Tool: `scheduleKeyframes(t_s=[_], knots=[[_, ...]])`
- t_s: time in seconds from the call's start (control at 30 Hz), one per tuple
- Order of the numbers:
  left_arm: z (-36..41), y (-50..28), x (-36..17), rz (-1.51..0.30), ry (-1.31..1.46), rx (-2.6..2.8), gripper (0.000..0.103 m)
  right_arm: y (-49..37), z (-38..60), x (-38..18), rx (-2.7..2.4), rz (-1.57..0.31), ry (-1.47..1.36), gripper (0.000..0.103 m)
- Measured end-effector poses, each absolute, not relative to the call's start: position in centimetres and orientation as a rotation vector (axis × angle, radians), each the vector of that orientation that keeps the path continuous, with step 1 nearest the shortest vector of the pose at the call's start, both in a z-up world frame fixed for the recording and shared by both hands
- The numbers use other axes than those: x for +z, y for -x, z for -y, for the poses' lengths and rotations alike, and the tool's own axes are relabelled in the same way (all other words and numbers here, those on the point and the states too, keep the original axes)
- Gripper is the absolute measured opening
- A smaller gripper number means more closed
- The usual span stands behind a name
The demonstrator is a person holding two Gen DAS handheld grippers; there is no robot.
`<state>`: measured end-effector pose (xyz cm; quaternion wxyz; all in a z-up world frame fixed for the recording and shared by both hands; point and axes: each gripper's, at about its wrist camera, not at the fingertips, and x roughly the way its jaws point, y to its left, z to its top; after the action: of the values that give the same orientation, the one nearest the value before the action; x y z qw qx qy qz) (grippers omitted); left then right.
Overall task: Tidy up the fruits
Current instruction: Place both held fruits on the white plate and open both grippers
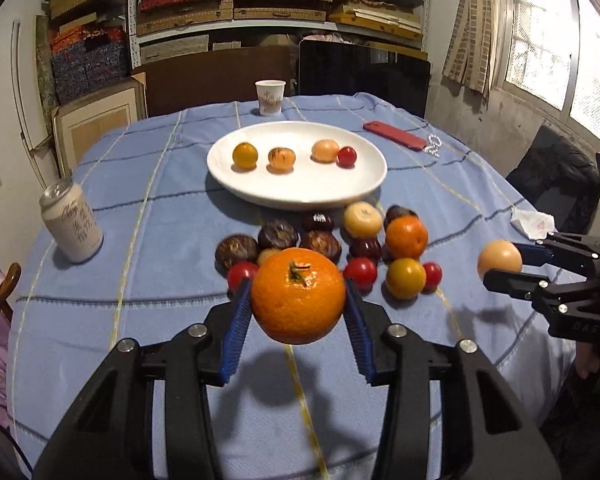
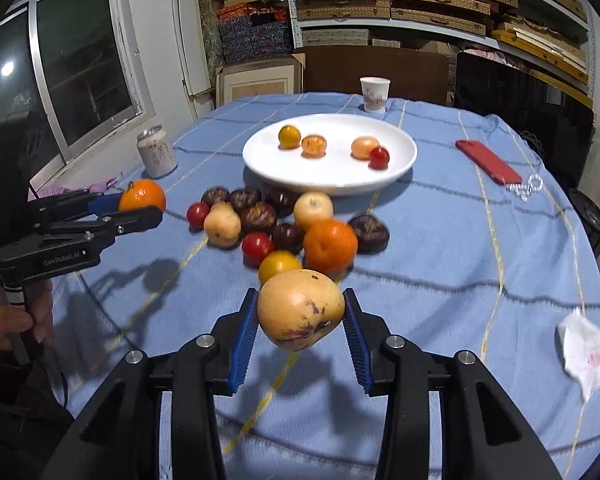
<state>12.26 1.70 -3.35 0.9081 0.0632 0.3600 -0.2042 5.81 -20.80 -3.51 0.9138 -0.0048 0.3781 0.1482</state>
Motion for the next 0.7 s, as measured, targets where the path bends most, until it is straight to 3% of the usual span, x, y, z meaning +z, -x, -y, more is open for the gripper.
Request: scheduleKeyframes(t_s=[0.3, 0.7], knots=[[1.5, -23.7, -1.9, -0.751, -0.118, -0.428, 0.044, -16.9, 19.4, 0.3, 0.304, -0.749, 0.113, 0.042], [3.4, -34.4, -7.1, -0.88, -0.148, -0.352, 0.045, -27.9, 17.6, -4.8, 0.232, -0.864, 0.152, 0.043]])
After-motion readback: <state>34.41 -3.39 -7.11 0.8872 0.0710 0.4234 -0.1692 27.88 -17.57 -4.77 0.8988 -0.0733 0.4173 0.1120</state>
